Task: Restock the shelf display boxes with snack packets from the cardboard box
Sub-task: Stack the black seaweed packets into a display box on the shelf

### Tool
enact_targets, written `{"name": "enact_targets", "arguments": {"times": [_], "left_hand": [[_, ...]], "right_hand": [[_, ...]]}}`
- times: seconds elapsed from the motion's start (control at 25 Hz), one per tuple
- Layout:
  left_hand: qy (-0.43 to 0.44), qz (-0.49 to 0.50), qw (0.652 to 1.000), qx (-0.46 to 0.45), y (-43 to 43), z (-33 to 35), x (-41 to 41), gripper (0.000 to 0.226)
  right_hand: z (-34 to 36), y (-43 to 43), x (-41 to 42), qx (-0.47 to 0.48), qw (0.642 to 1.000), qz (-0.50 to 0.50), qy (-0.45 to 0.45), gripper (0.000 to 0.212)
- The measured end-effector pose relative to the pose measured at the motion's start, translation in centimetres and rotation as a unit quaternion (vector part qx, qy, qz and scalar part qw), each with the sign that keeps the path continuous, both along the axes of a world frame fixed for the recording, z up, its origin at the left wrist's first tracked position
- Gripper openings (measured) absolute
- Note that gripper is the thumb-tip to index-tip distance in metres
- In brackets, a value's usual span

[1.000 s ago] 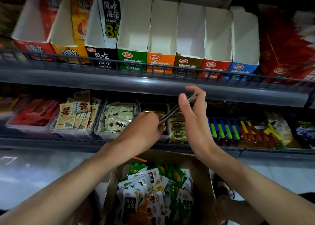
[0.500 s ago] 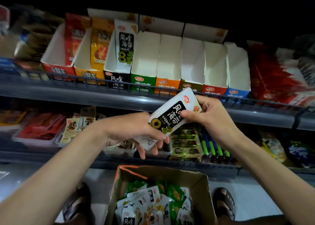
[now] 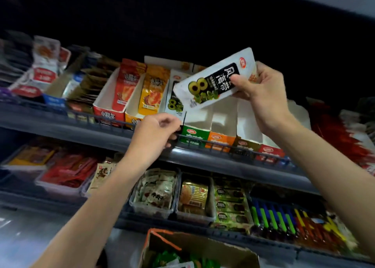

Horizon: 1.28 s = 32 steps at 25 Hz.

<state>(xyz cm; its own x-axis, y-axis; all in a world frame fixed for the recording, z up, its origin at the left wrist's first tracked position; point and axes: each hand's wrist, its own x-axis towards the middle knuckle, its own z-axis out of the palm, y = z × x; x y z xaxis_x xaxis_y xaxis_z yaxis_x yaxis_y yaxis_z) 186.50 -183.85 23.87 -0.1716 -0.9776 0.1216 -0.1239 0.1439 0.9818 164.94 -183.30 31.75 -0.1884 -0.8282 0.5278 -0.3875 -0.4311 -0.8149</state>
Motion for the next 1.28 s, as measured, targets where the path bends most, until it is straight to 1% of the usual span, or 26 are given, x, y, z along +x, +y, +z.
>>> {"name": "enact_targets", "arguments": {"times": [0.04,0.08,0.12,0.2,0.28,0.4,0.52,0.64,0.76,0.84,0.96,1.04,1.16,1.24,1.28], "left_hand": [[-0.123,0.057,0.988,-0.071,-0.4,-0.3,0.1,0.017],[-0.243,0.087,0.957,-0.130,-0.5,-0.6,0.1,0.023],[-0.332,0.093,0.924,-0.166,-0.6,-0.9,0.0,0.033],[-0.425,0.070,0.881,-0.197,-1.0,-1.6,-0.2,0.045],[-0.476,0.053,0.852,-0.211,-1.5,-2.2,-0.1,0.050],[-0.491,0.052,0.842,-0.219,-2.1,-2.1,0.0,0.049],[-0.495,0.050,0.839,-0.218,-2.2,-1.9,-0.2,0.045],[-0.492,0.047,0.843,-0.214,-2.3,-1.8,-0.2,0.044],[-0.486,0.047,0.844,-0.220,-2.3,-1.8,0.0,0.042],[-0.483,0.045,0.845,-0.224,-2.4,-1.9,0.0,0.041],[-0.482,0.043,0.847,-0.219,-2.6,-1.9,0.0,0.041],[-0.481,0.045,0.849,-0.216,-2.6,-1.9,-0.1,0.041],[-0.480,0.051,0.848,-0.219,-2.6,-2.0,-0.2,0.041],[-0.480,0.052,0.848,-0.221,-2.6,-2.1,-0.2,0.042],[-0.480,0.053,0.848,-0.220,-2.6,-2.1,-0.2,0.042]], "right_hand": [[0.1,-1.4,0.3,-0.006,1.000,-0.017,-0.001,0.020],[0.0,-2.8,0.6,-0.006,0.999,-0.032,0.003,0.020],[-0.3,-4.2,0.9,-0.003,0.999,-0.047,0.013,0.019],[-0.7,-6.7,1.7,0.011,0.996,-0.069,0.052,0.016],[-0.8,-8.8,2.2,0.032,0.991,-0.082,0.099,0.021],[-0.1,-11.0,3.0,0.067,0.975,-0.079,0.195,0.032],[0.2,-12.7,4.2,0.097,0.934,-0.100,0.330,0.046],[-0.7,-13.3,6.1,0.120,0.883,-0.094,0.443,0.043],[-2.1,-12.8,7.2,0.101,0.838,-0.132,0.520,0.033],[-2.7,-12.7,6.9,0.082,0.823,-0.152,0.541,0.033],[-3.2,-13.2,6.2,0.053,0.813,-0.151,0.559,0.053],[-3.6,-13.6,6.1,0.026,0.801,-0.163,0.576,0.061],[-4.3,-14.5,6.1,-0.035,0.756,-0.219,0.615,0.071],[-4.5,-14.7,6.1,-0.063,0.746,-0.229,0.623,0.069],[-4.6,-14.7,6.1,-0.073,0.740,-0.227,0.628,0.061]]}}
